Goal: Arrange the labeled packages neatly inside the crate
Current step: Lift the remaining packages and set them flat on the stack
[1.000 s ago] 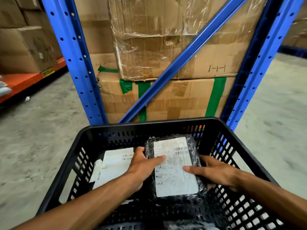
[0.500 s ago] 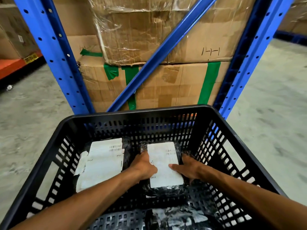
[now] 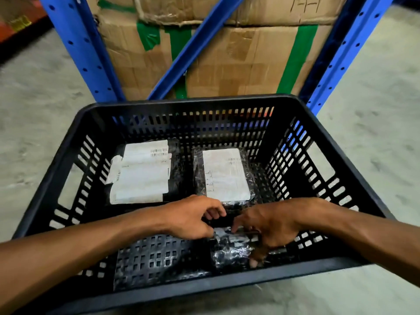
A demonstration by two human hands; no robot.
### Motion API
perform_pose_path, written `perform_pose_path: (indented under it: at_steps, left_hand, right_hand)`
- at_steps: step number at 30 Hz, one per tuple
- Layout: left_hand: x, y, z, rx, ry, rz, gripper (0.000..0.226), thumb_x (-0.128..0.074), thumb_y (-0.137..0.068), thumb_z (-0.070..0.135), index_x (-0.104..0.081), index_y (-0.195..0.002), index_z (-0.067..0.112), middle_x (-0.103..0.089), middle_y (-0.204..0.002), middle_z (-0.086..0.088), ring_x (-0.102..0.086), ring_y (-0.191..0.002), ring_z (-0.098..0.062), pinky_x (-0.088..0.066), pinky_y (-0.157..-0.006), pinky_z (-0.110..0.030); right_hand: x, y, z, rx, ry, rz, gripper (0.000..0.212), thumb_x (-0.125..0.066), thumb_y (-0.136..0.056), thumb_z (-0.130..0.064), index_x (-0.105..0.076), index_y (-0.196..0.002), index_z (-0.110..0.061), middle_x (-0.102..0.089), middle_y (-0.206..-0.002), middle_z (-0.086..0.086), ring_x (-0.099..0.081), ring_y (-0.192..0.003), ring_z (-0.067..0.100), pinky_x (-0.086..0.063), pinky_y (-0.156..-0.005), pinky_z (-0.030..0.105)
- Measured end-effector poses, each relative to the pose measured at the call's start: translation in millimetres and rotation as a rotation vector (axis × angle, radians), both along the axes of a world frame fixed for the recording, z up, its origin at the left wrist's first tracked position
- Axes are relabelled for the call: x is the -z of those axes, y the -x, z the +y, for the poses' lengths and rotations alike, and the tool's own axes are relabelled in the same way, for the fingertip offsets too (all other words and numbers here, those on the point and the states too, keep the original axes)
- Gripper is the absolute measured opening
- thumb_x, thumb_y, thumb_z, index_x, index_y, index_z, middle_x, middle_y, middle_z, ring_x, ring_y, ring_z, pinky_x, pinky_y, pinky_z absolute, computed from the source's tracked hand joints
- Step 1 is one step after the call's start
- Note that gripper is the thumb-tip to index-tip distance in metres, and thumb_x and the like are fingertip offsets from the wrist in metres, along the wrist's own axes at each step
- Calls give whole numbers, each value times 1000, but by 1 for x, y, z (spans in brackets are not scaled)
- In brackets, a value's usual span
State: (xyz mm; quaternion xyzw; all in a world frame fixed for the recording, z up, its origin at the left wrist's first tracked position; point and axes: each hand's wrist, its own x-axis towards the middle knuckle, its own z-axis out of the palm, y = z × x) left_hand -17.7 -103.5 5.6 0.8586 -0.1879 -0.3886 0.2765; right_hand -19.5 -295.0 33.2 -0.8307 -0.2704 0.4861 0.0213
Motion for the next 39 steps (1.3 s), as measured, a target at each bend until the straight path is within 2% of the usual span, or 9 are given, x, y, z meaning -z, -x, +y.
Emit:
perform_pose_path:
  at_steps: [4,6,13,17,22,28,31,35,39]
  left_hand:
    - [12,5,1,21,47,42,83,-73,-76,23,-28,-146,27,-53,-128,6,-52,-100,-5,-41,-67,-5]
    - [16,7,-1,-48,61,-70,89,-78,-73,30,-27,-145,27,-50,-134,3,-51,-105,-9,-42,-75,-10]
    - [4,-8,23,-395,327,25,67,-82,-57,53,-53,-116,40,-64,-126,9,-63,-111,-11,-45,-104,-36]
    - [-23,-20,28,-677,635,74,27,-75,-70,48,-58,-89,39,-75,-84,26,-68,-76,16,-50,-63,-14]
    - [-49,-27,31,-830,794,14,22,-66,-86,28,-68,-103,15,-79,-89,4,-72,-75,3,-54,-61,-11]
    - [-47,-30,33,-931,809,-12,47,-68,-80,44,-69,-108,6,-76,-105,-4,-68,-96,-17,-50,-90,-30]
    - [-39,-32,28,-974,788,10,49,-69,-78,50,-70,-106,10,-76,-110,-6,-67,-110,-23,-44,-106,-41]
    - [-21,-27,14,-959,706,30,86,-80,-61,56,-51,-132,19,-71,-116,-3,-66,-108,-20,-46,-105,-41]
    - [-8,-37,9,-959,559,-60,84,-81,-70,39,-38,-141,26,-65,-115,0,-65,-103,-19,-52,-96,-39]
  right_hand:
    - [-4,-23,-17,129,-169,-81,52,-60,-90,-37,-44,-139,-26,-62,-127,3,-62,-110,20,-54,-94,42]
    - [0,-25,-20,77,-92,-153,75,-68,-82,-44,-32,-146,-24,-52,-136,-2,-53,-121,19,-48,-103,42]
    - [-26,-47,-31,220,-288,-210,67,-74,-72,-52,-49,-130,-30,-58,-122,-16,-57,-110,11,-48,-95,33]
    - [-57,-61,-33,431,-486,-347,69,-68,-57,-72,-64,-116,-36,-65,-119,-16,-60,-107,7,-44,-98,30]
    - [-73,-67,-31,600,-719,-448,57,-66,-58,-67,-70,-105,-34,-71,-104,-16,-64,-95,-6,-42,-83,14]
    - [-49,-49,-35,795,-721,-229,93,-71,-57,-65,-45,-138,-26,-65,-124,-9,-70,-98,6,-56,-85,20]
    - [-30,-42,-36,882,-723,-216,73,-71,-54,-71,-49,-119,-46,-68,-102,-17,-65,-97,1,-57,-74,18]
    - [-9,-57,-44,1048,-728,-208,121,-70,-51,-76,-26,-150,-23,-54,-140,-4,-58,-111,9,-44,-104,38]
    - [10,-74,-41,1082,-732,-158,110,-63,-61,-73,-31,-149,-15,-56,-133,-6,-57,-107,9,-40,-103,32]
